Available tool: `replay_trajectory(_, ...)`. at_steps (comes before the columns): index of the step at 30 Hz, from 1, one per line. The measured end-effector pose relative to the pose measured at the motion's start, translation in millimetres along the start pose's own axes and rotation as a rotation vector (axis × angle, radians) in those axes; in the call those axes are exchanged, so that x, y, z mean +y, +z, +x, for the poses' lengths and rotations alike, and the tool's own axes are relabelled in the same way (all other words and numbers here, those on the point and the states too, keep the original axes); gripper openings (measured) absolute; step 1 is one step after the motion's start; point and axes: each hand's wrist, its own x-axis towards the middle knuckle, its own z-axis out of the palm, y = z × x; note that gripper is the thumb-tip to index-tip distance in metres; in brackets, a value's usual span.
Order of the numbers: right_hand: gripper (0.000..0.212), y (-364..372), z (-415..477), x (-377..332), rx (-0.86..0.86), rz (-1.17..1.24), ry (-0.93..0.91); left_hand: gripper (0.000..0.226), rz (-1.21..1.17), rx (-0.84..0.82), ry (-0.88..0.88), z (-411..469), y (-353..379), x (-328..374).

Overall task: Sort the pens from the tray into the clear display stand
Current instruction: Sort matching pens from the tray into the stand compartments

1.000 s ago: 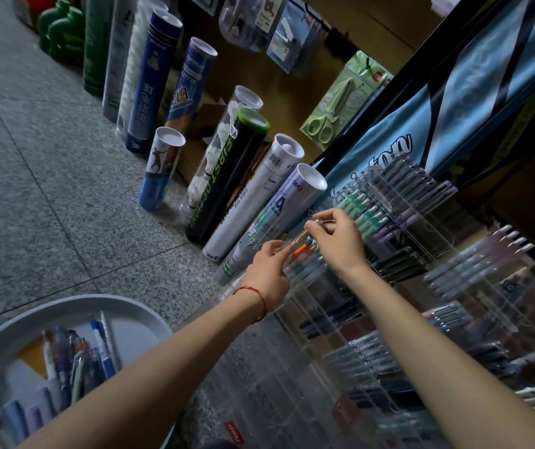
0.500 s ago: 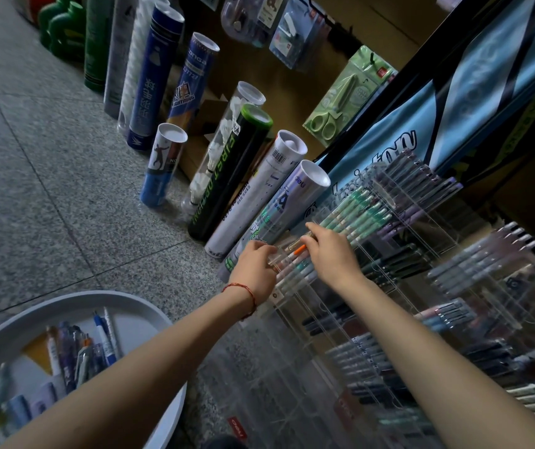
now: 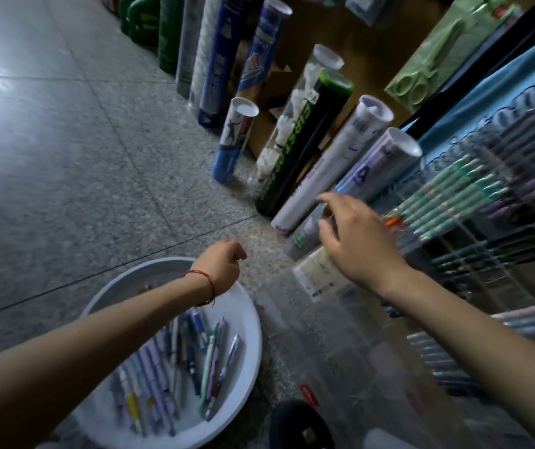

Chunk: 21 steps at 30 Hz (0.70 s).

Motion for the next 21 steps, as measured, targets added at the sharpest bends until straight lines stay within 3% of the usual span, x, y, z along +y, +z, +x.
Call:
replay_trajectory(3,0.031,79.3,-9.6,-48.2,-0.425,0.252,0.034,0.028,0.003,0.018,-0.253,-22.5,-11.8,-67.5)
replay_trajectory(5,0.027,138.8,-23.2,-66.7,-0.612,0.372,0.218,0.02,-0.018,0.037,-0.403,-40.9,-13.0,-101.3)
replay_trajectory(7,0.019,186.6,-41.3,-74.0,-0.694,0.462,0.432,0.022,-0.051,0.043,-0.493,-56.8,-11.0,-125.9)
replay_trajectory(9,0.016,219.0,-61.2,-78.1,-0.71,0.491,0.631,0.028,-0.05,0.012,-0.542,-66.7,-6.5,-143.9)
replay_trajectory(12,0.046,250.4,-86.3,-88.6,-0.672,0.503,0.85,0.033,-0.025,-0.002,-0.577,-72.9,1.8,-159.1)
replay_trajectory(14,0.053,261.7,-97.2,-100.1,-0.591,0.411,0.895,0.033,-0.004,0.0,-0.567,-73.6,9.2,-158.4)
replay_trajectory(17,0.043,268.8,-105.0,-112.4,-0.518,0.469,0.916,0.027,-0.026,-0.034,-0.515,-68.8,21.6,-142.6)
replay_trajectory(21,0.02,270.4,-106.4,-112.5,-0.6,0.569,0.864,0.03,-0.047,-0.069,-0.467,-61.3,30.8,-123.2)
